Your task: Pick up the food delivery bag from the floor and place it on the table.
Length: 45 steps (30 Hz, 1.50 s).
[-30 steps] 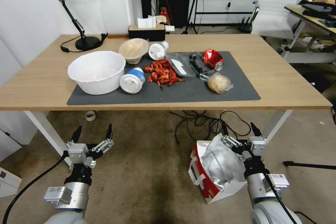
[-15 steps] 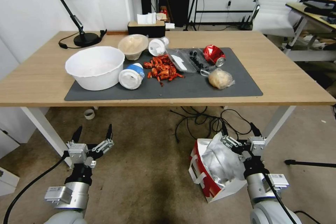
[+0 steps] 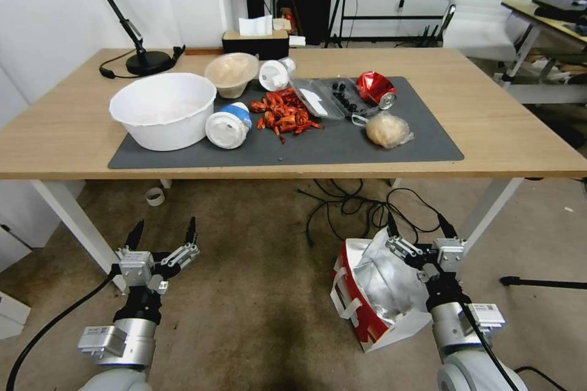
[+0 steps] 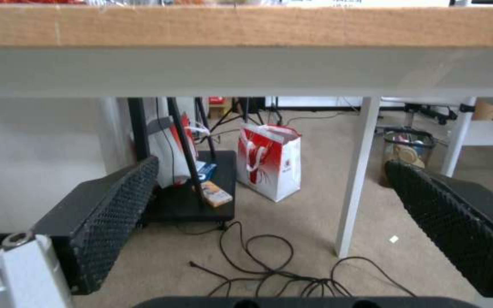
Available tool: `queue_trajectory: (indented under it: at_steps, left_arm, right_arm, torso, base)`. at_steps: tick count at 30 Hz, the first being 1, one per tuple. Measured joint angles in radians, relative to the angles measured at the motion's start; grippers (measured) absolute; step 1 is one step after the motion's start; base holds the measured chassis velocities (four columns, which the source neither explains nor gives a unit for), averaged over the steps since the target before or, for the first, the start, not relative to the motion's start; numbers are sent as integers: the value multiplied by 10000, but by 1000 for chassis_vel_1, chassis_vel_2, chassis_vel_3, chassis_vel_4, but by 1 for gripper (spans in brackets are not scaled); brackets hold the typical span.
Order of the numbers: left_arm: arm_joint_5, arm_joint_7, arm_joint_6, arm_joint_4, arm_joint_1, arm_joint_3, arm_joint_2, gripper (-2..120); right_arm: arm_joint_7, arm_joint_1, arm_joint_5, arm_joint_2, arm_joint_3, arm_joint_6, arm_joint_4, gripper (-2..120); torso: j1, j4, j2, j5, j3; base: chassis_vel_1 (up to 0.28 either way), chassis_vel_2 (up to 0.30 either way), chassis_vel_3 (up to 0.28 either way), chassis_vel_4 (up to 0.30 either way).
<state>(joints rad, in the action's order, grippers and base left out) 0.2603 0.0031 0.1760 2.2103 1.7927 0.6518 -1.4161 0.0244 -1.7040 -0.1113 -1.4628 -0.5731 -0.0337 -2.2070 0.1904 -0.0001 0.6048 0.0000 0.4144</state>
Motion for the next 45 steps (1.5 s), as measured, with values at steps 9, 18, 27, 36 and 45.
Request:
queue_trajectory:
  at_steps: [9,18,27,36,45]
  left_arm:
    - [35,-1,2,-44,-37,5,19,100]
    - [28,-6,-23,-105,-110,1,31,100]
    - [4,-23,-61,-208,-180,36,42,100]
    - [7,-23,-61,-233,-188,21,39,100]
    - [-7,-23,-54,-178,-149,19,-3,100]
  right_arm:
    - [0,70,0,28,9,0,75,100]
    - [-1,139,-8,22,28,-4,135,100]
    - [-3,191,-9,-1,61,-3,190,100]
    - [-5,172,5,-24,63,-2,212,100]
    - [101,120,5,-9,34,-11,180,100]
  torso:
    - [-130,1,-344,0,-210]
    - [-266,1,-705,0,-438]
    - [-416,1,-1112,0,-694]
    - [-538,1,-1451,0,-912]
    - [-655,0,-1772,0,-1117]
  base:
    - [0,0,0,0]
    - [0,0,0,0]
    - [0,0,0,0]
    - [0,0,0,0]
    - [0,0,0,0]
